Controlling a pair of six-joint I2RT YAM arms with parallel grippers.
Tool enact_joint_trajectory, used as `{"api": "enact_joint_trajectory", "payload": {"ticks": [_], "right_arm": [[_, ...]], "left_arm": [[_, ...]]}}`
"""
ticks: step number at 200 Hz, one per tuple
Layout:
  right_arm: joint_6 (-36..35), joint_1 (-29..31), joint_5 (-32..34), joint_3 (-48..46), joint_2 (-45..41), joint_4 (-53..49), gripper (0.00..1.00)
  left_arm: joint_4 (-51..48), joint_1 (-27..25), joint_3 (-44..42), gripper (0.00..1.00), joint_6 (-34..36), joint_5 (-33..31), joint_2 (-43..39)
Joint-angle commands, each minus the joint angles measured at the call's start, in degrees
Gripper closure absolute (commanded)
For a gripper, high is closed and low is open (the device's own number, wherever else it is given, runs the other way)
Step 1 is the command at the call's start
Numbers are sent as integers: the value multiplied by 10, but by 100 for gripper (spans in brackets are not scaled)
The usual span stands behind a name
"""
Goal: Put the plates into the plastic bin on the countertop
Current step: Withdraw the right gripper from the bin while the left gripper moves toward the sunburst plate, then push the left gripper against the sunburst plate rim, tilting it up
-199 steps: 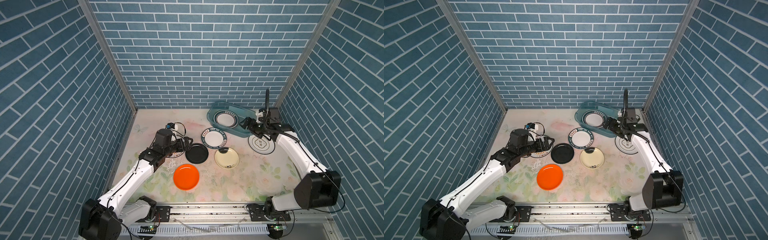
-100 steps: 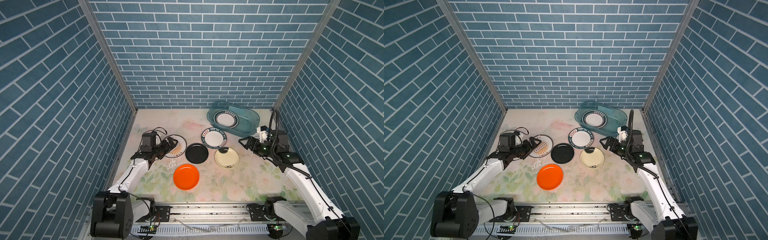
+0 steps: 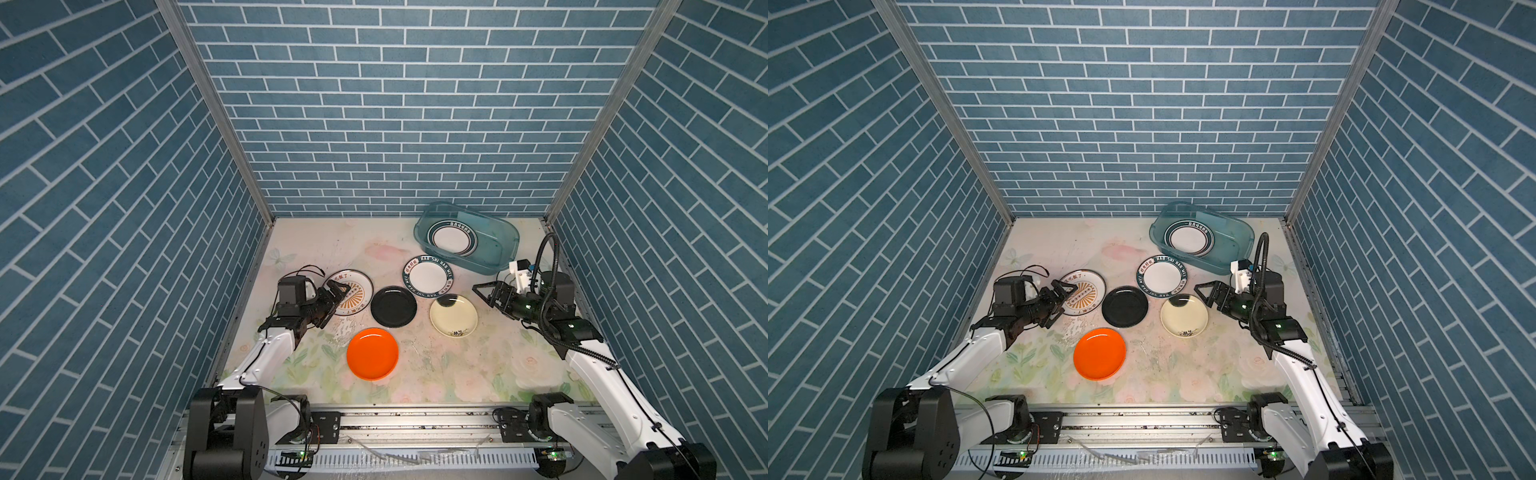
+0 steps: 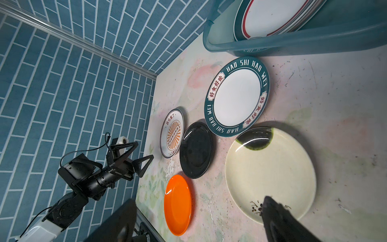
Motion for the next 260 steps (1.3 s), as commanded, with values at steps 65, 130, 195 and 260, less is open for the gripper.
{"api": "enact_joint_trajectory", "payload": {"ticks": [65, 130, 195, 260], "right_arm": [[11, 2, -2, -18, -41, -13, 9], [13, 2, 5, -28, -55, -14, 10], [29, 2, 9, -46, -83, -15, 10], [34, 2, 13, -52, -91, -19, 10]], "left_arm": [[83, 14, -50, 0, -63, -29, 28], [133, 15, -58, 0, -59, -27, 110], [214, 16, -75, 1, -89, -18, 178], [245, 16, -73, 17, -63, -51, 234]]}}
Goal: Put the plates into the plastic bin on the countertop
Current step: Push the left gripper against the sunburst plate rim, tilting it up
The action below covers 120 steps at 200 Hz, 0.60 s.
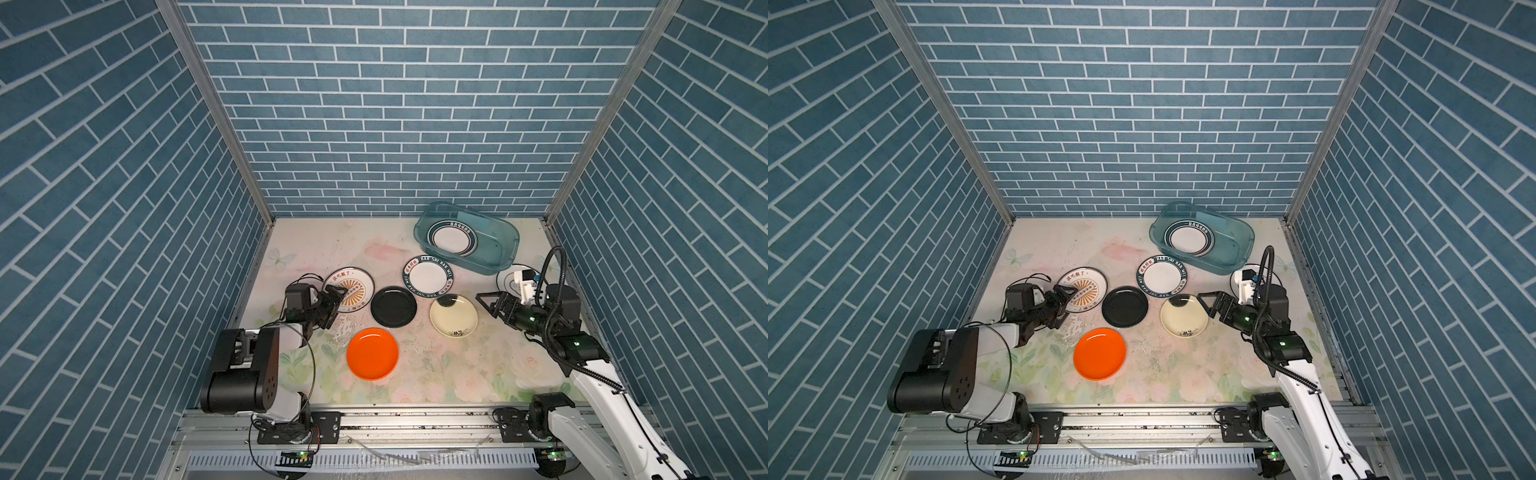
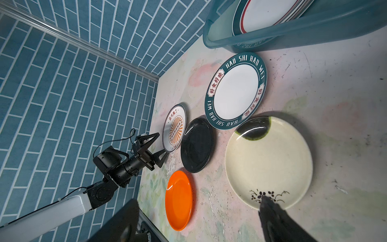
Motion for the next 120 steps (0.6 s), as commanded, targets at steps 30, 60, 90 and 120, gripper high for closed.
{"api": "enact_joint_trajectory", "payload": {"ticks": [30, 60, 90, 120], "right_arm": [[9, 2, 13, -8, -14, -10, 10], [9, 2, 18, -9, -18, -14, 11], [9, 2, 22, -11, -23, -20, 11], [6, 2, 25, -10, -34, -30, 11]], "left_arm": [[-2, 3, -11, 31, 1, -32, 71], [40, 3, -10, 43, -13, -27, 106], [60, 3, -5, 54, -13, -21, 141], [87, 3, -5, 64, -35, -17, 170]]}}
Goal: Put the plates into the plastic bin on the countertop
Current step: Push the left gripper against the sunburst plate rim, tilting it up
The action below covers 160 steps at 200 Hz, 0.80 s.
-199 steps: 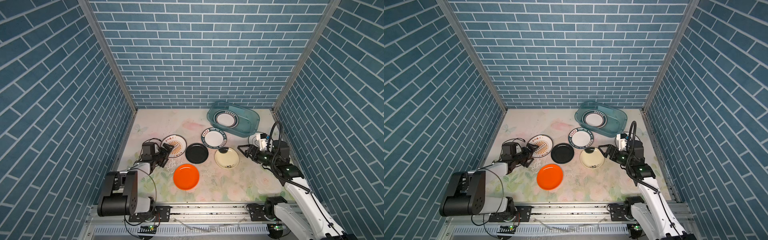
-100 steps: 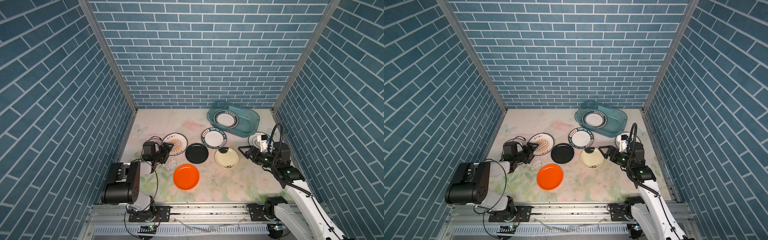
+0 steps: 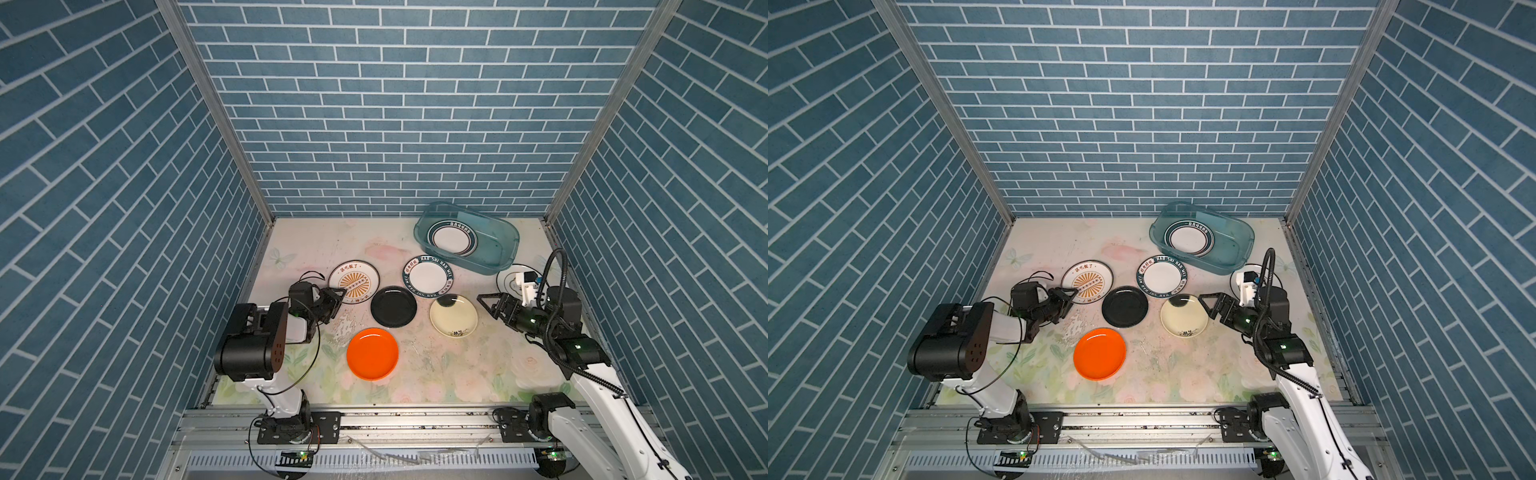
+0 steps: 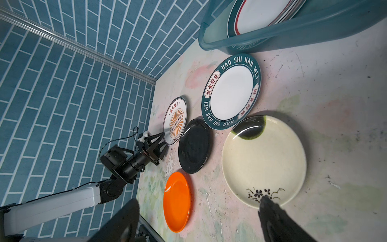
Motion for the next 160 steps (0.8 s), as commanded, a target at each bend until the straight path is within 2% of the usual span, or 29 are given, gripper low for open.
{"api": "enact_joint_trajectory", "payload": {"ticks": [1, 15, 49, 104, 111, 160], "right_arm": [[5, 2, 10, -4, -15, -16, 11], [5, 2, 13, -4, -19, -20, 11], [4, 2, 15, -5, -17, -19, 11], [4, 2, 17, -7, -10, -13, 11], [4, 1, 17, -7, -9, -13, 11], [2, 2, 16, -7, 0, -7, 11]], "left_arm": [[-61, 2, -17, 64, -16, -22, 46], [-40, 2, -18, 67, -25, -18, 59], [-13, 2, -17, 83, -38, -11, 77], [-6, 3, -13, 96, -41, -8, 71], [-7, 4, -13, 100, -41, -9, 68], [-49, 6, -2, 100, -26, -11, 11]]}}
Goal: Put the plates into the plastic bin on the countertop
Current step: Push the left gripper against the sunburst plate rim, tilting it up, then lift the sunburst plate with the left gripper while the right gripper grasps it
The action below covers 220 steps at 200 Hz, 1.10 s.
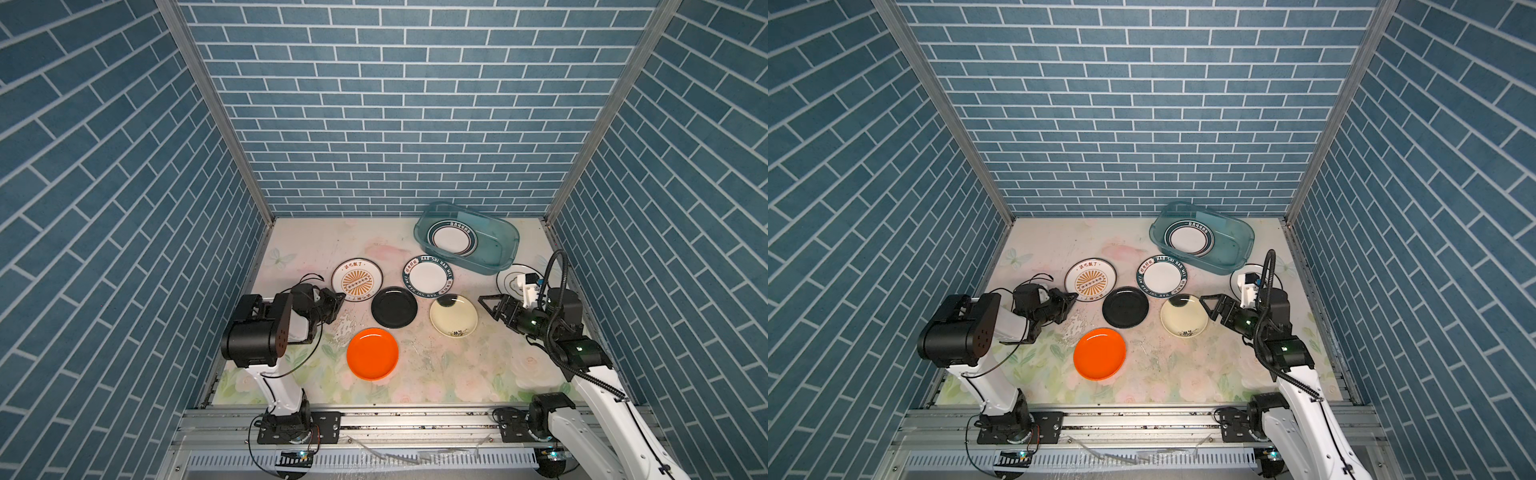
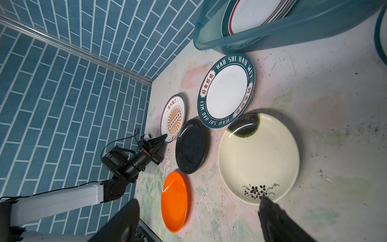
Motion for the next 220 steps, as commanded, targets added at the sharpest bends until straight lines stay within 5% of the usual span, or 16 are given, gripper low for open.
{"api": "enact_joint_trajectory", "payload": {"ticks": [1, 124, 220], "right_arm": [[2, 2, 4, -7, 6, 9, 11], [6, 5, 5, 65, 71, -4, 17], [60, 101, 13, 137, 186, 150, 20]], "left_arm": [[-91, 3, -3, 100, 30, -20, -26], [-505, -20, 181, 100, 218, -41, -373], [-422, -121, 146, 100, 112, 10, -473]]}}
